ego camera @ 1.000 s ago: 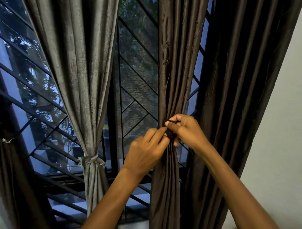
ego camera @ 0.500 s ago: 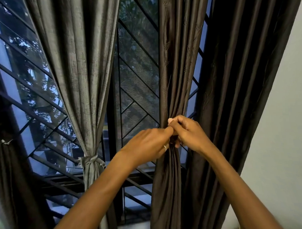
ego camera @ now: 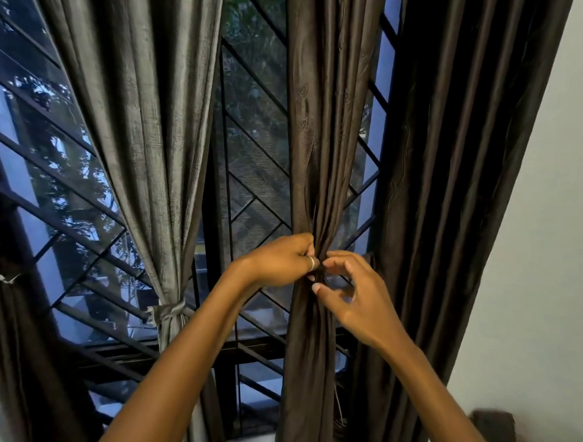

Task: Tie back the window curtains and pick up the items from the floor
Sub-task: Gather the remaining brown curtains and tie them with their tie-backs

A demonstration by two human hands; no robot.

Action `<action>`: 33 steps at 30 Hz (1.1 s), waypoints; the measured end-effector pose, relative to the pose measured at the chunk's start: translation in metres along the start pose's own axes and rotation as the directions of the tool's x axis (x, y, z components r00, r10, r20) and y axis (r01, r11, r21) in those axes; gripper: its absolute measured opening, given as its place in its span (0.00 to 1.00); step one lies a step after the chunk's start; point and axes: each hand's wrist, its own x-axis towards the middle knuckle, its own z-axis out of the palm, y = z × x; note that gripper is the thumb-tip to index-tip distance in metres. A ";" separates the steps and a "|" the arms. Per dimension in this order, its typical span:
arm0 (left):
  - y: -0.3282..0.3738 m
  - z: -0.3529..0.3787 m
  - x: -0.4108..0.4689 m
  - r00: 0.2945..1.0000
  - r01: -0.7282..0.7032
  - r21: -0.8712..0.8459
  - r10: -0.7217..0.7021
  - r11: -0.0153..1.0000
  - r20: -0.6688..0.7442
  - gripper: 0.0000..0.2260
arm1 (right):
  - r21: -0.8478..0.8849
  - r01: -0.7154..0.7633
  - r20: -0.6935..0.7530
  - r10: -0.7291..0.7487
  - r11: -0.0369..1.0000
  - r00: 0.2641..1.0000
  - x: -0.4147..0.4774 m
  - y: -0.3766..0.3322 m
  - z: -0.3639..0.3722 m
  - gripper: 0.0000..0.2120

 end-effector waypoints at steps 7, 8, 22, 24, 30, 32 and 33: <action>0.012 0.002 -0.001 0.997 0.070 -0.287 -0.056 0.955 0.059 0.05 | -0.433 0.166 -0.192 -0.271 0.886 0.943 -0.009 -0.002 0.015 0.13; 0.012 0.002 -0.001 0.996 0.077 -0.303 -0.061 0.950 0.059 0.05 | -0.464 0.183 -0.201 -0.304 0.867 0.931 -0.009 -0.001 0.016 0.11; -0.022 0.062 -0.029 0.884 -0.206 -0.445 -0.030 0.872 -0.466 0.04 | -0.472 0.249 -0.093 -0.329 0.846 0.940 -0.005 0.021 0.010 0.12; -0.032 0.079 -0.032 0.794 -0.280 -0.401 -0.025 0.872 -0.608 0.03 | -0.479 0.225 -0.074 -0.295 0.848 0.953 -0.006 0.024 0.012 0.08; -0.049 0.086 -0.039 0.664 -0.359 -0.124 0.160 0.925 -0.731 0.05 | -0.468 0.235 -0.057 -0.295 0.852 0.954 -0.008 0.022 0.016 0.04; -0.048 0.083 -0.043 0.665 -0.347 -0.066 0.196 0.935 -0.721 0.05 | -0.472 0.238 -0.046 -0.294 0.849 0.955 -0.006 0.019 0.015 0.05; -0.049 0.081 -0.045 0.662 -0.340 -0.036 0.212 0.940 -0.719 0.05 | -0.471 0.240 -0.038 -0.292 0.849 0.956 -0.004 0.019 0.014 0.06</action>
